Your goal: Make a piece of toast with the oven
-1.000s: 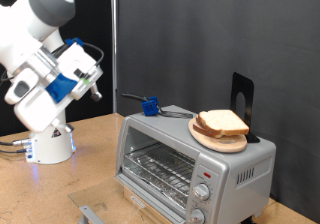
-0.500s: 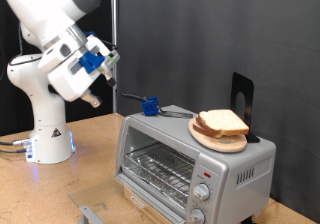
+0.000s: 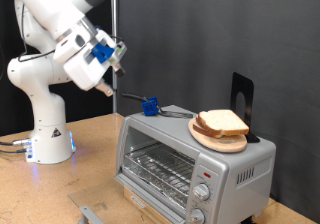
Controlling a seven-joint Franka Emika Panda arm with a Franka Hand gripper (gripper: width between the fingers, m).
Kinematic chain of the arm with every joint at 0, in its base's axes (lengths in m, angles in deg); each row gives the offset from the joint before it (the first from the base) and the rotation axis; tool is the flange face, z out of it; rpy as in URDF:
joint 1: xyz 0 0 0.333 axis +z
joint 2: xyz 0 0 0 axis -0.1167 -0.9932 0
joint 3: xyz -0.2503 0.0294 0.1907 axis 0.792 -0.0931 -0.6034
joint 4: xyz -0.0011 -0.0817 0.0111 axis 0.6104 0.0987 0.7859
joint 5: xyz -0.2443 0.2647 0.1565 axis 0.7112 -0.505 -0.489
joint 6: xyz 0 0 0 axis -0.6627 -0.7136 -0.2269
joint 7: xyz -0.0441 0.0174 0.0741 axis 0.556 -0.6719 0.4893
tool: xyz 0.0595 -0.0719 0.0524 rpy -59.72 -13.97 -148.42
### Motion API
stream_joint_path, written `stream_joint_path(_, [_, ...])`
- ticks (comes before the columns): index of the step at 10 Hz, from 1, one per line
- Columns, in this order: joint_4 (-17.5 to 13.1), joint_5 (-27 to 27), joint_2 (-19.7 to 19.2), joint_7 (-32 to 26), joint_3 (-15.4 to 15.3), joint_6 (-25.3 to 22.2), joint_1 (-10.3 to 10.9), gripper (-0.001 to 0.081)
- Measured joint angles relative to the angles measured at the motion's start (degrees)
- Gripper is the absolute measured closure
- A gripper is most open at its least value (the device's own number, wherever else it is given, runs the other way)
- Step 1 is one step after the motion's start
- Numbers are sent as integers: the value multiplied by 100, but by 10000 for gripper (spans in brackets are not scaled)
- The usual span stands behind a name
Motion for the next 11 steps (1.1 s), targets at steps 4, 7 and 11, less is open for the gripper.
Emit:
stream_joint_path(4, [269,138,681,546,-793,315,22,2])
stream_joint_path(7, [366,450,1186,1501,-1385,25,-8,2])
stream_joint_path(11, [206,762,1822,2583,-1583,-1497,-30,2])
